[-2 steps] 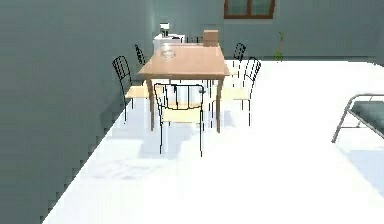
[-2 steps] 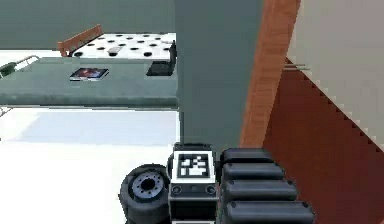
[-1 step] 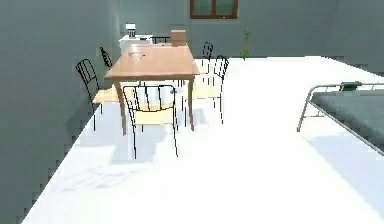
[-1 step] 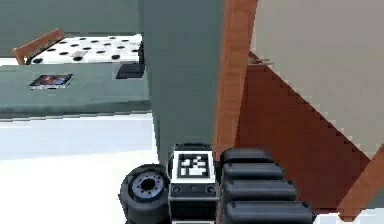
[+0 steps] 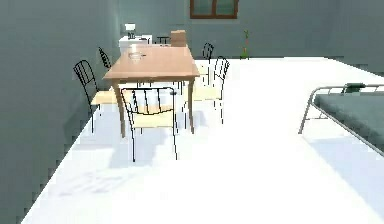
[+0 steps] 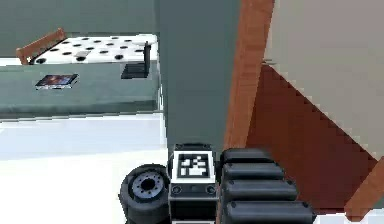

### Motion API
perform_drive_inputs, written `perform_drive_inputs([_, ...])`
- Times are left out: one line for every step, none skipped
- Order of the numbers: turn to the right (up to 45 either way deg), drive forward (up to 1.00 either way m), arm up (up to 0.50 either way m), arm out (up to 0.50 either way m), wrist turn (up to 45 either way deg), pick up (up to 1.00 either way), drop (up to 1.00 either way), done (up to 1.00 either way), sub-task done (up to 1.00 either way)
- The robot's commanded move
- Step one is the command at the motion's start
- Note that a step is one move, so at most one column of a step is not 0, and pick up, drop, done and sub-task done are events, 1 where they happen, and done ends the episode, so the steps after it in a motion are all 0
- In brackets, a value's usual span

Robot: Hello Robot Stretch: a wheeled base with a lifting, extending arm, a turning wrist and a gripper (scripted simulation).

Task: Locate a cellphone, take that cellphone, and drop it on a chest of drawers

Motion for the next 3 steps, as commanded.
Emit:
perform_drive_inputs([36.0, 0.00, 0.00, 0.00, 0.0, 0.00, 0.00, 0.00, 0.00])
perform_drive_inputs([0.0, 0.40, 0.00, 0.00, 0.0, 0.00, 0.00, 0.00, 0.00])
perform_drive_inputs([-21.0, 0.00, 0.00, 0.00, 0.0, 0.00, 0.00, 0.00, 0.00])
